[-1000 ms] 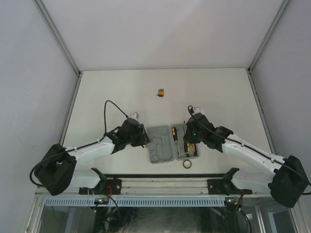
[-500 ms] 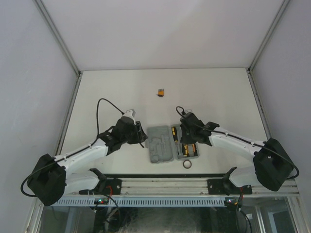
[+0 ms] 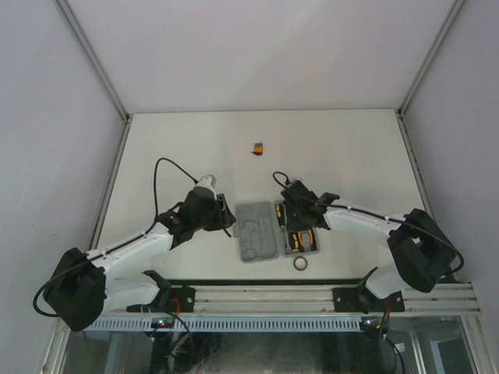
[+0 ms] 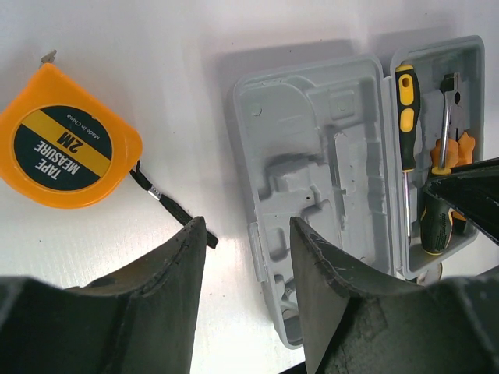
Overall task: Sort the tools into containers
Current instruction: Place the screwdriver in the storage box.
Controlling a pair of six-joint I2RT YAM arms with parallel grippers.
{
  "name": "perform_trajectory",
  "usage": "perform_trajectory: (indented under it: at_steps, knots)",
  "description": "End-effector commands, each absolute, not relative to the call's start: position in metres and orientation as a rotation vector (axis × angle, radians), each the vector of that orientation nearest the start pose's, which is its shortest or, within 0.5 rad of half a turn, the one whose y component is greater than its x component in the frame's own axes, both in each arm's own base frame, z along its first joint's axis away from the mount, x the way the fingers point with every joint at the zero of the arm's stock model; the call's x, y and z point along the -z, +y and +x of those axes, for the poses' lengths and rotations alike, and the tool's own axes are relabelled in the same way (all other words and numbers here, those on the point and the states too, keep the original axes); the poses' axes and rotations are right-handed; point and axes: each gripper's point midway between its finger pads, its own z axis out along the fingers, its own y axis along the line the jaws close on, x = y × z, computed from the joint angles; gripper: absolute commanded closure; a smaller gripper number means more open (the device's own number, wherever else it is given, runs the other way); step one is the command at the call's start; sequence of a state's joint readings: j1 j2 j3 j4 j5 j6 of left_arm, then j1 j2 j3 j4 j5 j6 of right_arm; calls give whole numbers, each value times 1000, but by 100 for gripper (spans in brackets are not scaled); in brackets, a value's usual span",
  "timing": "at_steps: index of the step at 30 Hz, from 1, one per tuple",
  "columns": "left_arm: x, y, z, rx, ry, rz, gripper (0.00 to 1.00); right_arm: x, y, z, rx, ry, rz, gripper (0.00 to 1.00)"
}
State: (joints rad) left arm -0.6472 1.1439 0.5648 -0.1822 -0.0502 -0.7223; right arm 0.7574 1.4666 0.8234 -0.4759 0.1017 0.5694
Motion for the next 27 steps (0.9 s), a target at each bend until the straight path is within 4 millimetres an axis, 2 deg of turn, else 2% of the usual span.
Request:
perform_trajectory:
  at_steps: [1, 6, 12, 17, 21, 27]
  knots:
    - [-86, -199, 242, 621, 2357, -128, 48, -45, 217, 225, -263, 2668, -200, 80]
    - [-83, -200, 240, 630, 2361, -133, 48, -48, 217, 221, -249, 2667, -192, 73]
    - [-82, -200, 240, 633, 2364, -135, 48, -57, 216, 219, -265, 2649, -185, 71]
    - [-80, -201, 240, 638, 2366, -135, 48, -66, 217, 224, -272, 2604, -192, 76]
    - [-78, -203, 240, 644, 2373, -135, 48, -71, 220, 238, -283, 2551, -176, 82]
    - [-77, -205, 239, 658, 2377, -131, 49, -60, 223, 247, -272, 2575, -185, 84]
